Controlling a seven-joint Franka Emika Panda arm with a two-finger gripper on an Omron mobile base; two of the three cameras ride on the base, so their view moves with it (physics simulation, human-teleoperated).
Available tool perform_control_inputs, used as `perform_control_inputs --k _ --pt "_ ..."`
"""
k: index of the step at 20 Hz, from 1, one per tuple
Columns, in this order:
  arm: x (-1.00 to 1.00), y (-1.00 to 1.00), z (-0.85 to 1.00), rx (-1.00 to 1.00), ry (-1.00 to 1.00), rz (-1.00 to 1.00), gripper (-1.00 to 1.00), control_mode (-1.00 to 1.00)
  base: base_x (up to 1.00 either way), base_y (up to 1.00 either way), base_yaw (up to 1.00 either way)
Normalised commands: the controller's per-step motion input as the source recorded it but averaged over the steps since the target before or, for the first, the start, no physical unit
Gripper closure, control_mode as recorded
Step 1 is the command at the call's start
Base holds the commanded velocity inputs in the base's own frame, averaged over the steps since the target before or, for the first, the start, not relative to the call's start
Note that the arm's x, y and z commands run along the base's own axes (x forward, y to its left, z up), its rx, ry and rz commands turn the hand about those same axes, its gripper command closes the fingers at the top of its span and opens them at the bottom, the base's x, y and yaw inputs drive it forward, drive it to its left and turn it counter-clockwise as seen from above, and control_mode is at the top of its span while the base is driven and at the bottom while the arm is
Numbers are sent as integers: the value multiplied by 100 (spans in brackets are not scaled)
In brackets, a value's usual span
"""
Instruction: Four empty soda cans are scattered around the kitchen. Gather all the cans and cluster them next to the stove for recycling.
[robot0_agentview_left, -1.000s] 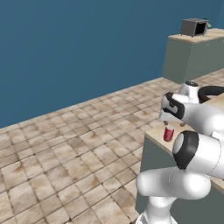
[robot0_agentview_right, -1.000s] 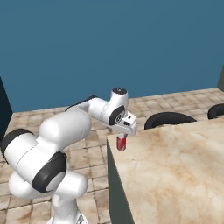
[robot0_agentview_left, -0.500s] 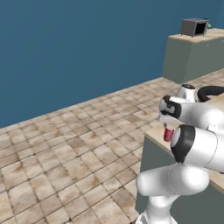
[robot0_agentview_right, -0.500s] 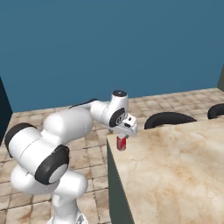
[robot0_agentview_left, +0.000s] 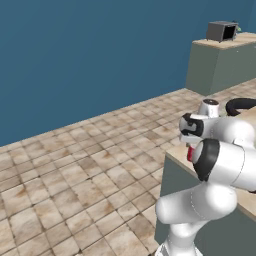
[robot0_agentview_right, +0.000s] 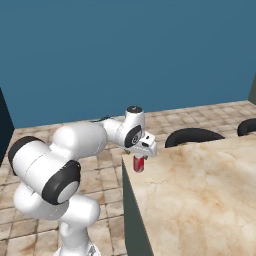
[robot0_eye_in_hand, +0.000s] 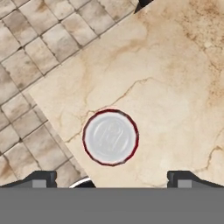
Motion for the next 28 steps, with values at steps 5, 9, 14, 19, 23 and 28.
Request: perform_control_inputs --k 5,9,14,19,23,28 --pt "6 -3 -9 0 0 0 -100 -100 0 0 0" --pt "7 -3 -10 0 0 0 -100 -100 0 0 0" --pt "7 -2 -9 0 0 0 -100 -100 0 0 0" --pt "7 0 -8 0 -2 0 -100 -100 0 0 0" --pt "5 -1 -5 0 -3 0 -100 -100 0 0 0" --pt "6 -2 -5 0 -1 0 -100 -100 0 0 0"
